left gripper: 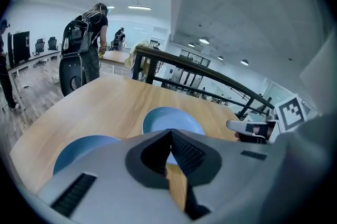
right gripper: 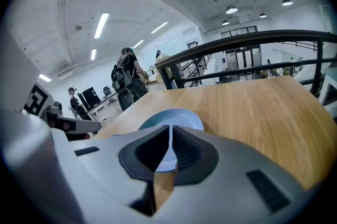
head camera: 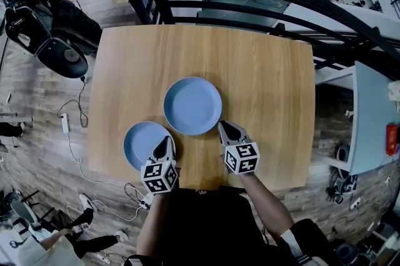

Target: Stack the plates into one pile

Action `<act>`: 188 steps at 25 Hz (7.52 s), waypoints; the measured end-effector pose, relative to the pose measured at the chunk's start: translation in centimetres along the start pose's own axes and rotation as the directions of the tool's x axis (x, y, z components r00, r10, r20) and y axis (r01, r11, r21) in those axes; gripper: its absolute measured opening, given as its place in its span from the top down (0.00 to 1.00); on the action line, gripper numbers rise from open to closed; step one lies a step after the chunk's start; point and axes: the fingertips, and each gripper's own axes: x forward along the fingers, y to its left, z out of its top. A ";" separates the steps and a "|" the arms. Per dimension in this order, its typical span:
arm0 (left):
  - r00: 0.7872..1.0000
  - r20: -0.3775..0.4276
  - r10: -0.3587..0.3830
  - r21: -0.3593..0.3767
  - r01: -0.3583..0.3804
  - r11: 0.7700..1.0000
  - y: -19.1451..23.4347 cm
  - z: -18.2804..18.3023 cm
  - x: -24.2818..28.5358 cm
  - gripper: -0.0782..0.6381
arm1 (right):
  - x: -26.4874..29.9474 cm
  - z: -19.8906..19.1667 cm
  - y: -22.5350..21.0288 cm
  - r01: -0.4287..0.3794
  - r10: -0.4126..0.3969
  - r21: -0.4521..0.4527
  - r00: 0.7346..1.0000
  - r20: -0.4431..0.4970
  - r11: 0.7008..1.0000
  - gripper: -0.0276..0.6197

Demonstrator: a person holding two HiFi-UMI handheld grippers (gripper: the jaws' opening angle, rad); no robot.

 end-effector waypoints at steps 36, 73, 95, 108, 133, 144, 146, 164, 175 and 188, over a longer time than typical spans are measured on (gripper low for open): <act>0.998 0.046 -0.049 0.002 0.049 0.999 23.1 -3.2 -13.6 0.86 | 1.6 -4.7 24.3 0.072 -0.066 -0.072 0.994 0.089 0.995 0.90; 0.982 -0.171 -0.078 -0.014 0.077 0.997 25.8 -11.9 -6.1 0.73 | 5.6 -16.2 18.5 0.203 -0.201 0.002 0.970 -0.134 0.979 0.81; 0.972 -0.217 -0.090 -0.062 0.078 0.995 25.9 -13.9 -4.3 0.72 | 6.9 -19.1 16.6 0.230 -0.222 0.015 0.951 -0.213 0.973 0.79; 0.971 -0.222 -0.088 -0.077 0.073 0.994 25.5 -14.4 -3.9 0.76 | 7.2 -19.6 16.5 0.223 -0.210 0.038 0.952 -0.221 0.974 0.83; 0.978 -0.177 -0.108 -0.068 0.097 0.993 24.4 -11.4 -8.0 0.77 | 4.3 -15.6 19.1 0.214 -0.204 0.047 0.965 -0.167 0.976 0.85; 0.985 -0.125 -0.118 -0.039 0.114 0.993 21.3 -8.0 -10.5 0.77 | 0.6 -12.0 19.3 0.211 -0.204 0.058 0.973 -0.104 0.976 0.85; 0.986 -0.117 -0.117 -0.043 0.112 0.993 20.6 -7.7 -10.9 0.77 | 0.2 -11.3 19.0 0.206 -0.201 0.056 0.975 -0.095 0.977 0.85; 0.986 -0.102 -0.130 0.010 0.132 0.991 14.2 -6.8 -11.8 0.77 | -5.3 -9.2 15.6 0.200 -0.198 0.079 0.980 -0.034 0.977 0.86; 0.984 -0.109 -0.140 0.032 0.145 0.989 9.1 -7.4 -10.8 0.77 | -8.6 -8.9 11.5 0.208 -0.208 0.098 0.978 -0.010 0.973 0.86; 0.989 -0.089 -0.118 0.037 0.122 0.992 3.3 -7.3 -9.5 0.77 | -11.3 -7.4 6.3 0.179 -0.183 0.118 0.983 0.017 0.977 0.86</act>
